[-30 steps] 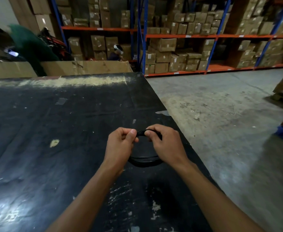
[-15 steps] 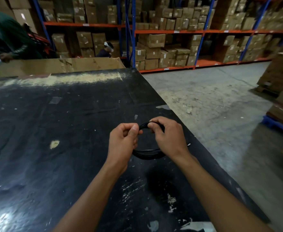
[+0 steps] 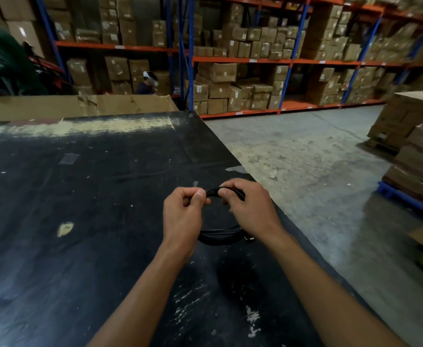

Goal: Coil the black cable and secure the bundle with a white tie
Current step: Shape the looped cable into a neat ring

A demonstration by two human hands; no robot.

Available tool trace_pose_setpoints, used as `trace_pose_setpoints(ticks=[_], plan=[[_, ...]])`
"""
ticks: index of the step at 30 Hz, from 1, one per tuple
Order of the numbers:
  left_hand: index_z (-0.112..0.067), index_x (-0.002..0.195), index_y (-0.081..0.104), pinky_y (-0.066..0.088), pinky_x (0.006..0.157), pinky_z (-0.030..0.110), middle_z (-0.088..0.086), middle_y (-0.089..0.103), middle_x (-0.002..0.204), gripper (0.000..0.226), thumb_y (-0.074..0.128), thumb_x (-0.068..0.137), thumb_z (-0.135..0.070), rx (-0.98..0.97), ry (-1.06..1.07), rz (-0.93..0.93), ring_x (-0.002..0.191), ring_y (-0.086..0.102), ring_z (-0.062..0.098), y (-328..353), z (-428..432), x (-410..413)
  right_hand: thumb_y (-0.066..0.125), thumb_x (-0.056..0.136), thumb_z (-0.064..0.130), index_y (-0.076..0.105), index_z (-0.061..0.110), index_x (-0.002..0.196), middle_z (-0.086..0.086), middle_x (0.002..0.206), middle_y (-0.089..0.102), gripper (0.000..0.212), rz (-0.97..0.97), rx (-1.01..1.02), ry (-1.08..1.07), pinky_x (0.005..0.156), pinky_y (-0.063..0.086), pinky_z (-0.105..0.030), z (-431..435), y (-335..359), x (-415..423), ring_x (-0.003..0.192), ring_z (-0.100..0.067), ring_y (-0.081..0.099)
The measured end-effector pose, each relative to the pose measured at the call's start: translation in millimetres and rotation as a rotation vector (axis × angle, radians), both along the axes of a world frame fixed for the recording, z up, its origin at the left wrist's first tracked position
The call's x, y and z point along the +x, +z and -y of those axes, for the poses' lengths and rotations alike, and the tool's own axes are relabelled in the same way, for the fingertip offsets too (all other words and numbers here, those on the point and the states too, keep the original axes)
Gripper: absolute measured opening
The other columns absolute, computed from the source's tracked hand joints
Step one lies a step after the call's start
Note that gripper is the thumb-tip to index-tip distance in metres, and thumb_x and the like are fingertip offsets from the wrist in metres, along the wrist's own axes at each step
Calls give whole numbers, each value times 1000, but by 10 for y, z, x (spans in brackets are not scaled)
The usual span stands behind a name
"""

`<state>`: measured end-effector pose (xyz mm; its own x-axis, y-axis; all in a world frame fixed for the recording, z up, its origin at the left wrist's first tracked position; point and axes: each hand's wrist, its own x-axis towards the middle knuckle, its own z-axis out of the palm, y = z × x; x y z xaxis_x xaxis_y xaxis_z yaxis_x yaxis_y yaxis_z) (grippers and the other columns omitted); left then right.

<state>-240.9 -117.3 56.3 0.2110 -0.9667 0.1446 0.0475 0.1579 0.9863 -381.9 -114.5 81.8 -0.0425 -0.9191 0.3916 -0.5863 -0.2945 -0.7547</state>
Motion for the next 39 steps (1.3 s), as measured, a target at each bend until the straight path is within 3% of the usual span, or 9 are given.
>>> trace_pose_setpoints(ticks=[7, 11, 15, 22, 27, 30, 33, 36, 39], plan=[[-20, 87, 66, 41, 57, 25, -2, 73, 74, 7, 62, 93, -20, -5, 35, 41, 56, 56, 1, -52, -1, 43, 61, 89, 35, 72, 27, 89, 14, 82, 72, 14, -31, 19, 2, 71, 51, -17, 30, 8, -7, 80, 3, 64], [-21, 86, 65, 44, 60, 26, -3, 73, 76, 9, 62, 94, -20, 23, 79, 33, 64, 60, 4, -113, -8, 87, 59, 90, 38, 69, 30, 86, 20, 77, 67, 12, 25, -6, -122, 61, 43, -6, -15, -52, -148, 76, 10, 61], [-23, 86, 65, 44, 62, 29, -3, 73, 77, 10, 61, 94, -21, 41, 99, 30, 68, 60, 7, -173, -6, 155, 63, 88, 33, 66, 31, 90, 21, 79, 63, 4, -20, 99, -301, 66, 43, -19, -122, -286, -330, 77, 4, 60], [-23, 86, 65, 46, 66, 34, -4, 73, 77, 10, 61, 94, -20, 98, 123, 19, 67, 59, 8, -253, -22, 182, 75, 80, 33, 50, 10, 134, -14, 129, 58, 64, -176, 444, -400, 94, 51, -41, -208, -776, -335, 110, -30, 62], [-23, 88, 66, 47, 69, 33, -4, 73, 79, 9, 61, 94, -20, 97, 126, 35, 75, 63, 10, -254, -4, 287, 78, 78, 20, 65, 23, 93, -8, 103, 70, 20, -184, 444, -409, 79, 55, -37, -146, -823, -380, 86, -21, 66], [-23, 89, 66, 47, 70, 33, -4, 73, 80, 8, 61, 94, -21, 88, 139, 45, 76, 63, 10, -221, 64, 353, 77, 79, 23, 63, 20, 79, -4, 82, 71, 14, -183, 448, -391, 69, 55, -35, -104, -797, -363, 72, -18, 65], [-24, 88, 65, 47, 68, 34, -4, 74, 79, 8, 61, 94, -21, 59, 155, 66, 71, 61, 8, -186, 148, 397, 78, 79, 25, 60, 20, 67, 0, 79, 62, 22, -189, 287, -336, 58, 44, -17, -70, -675, -271, 67, -9, 59], [-26, 86, 65, 45, 66, 32, -4, 74, 79, 10, 61, 94, -20, 33, 184, 83, 66, 60, 6, -164, 208, 442, 79, 76, 23, 63, 27, 76, 5, 94, 52, 16, -139, 21, -268, 66, 41, 0, -64, -349, -107, 77, 7, 55], [-27, 85, 64, 49, 70, 28, -7, 74, 77, 12, 62, 93, -19, 3, 208, 103, 76, 66, 3, -151, 225, 474, 78, 77, 26, 71, 22, 85, 5, 89, 57, 11, -109, -180, -144, 66, 46, -5, -80, 13, 53, 77, 5, 58]])
